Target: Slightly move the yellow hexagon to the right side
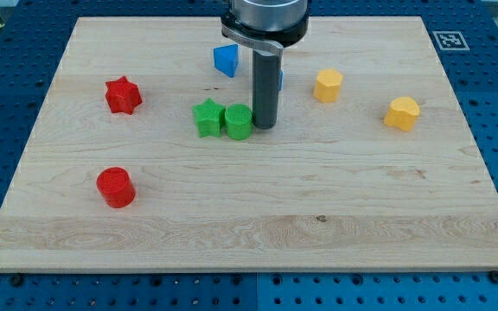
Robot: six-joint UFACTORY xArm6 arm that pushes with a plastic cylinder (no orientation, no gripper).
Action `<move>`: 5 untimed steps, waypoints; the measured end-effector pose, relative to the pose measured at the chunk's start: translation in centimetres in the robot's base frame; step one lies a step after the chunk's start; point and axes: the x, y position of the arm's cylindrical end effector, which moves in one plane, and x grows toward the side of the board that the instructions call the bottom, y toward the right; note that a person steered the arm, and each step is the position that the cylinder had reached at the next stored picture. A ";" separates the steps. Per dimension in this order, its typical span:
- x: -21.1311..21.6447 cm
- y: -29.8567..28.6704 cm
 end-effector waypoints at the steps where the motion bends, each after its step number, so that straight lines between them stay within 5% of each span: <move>1: -0.2 -0.4; 5: -1.7 5.7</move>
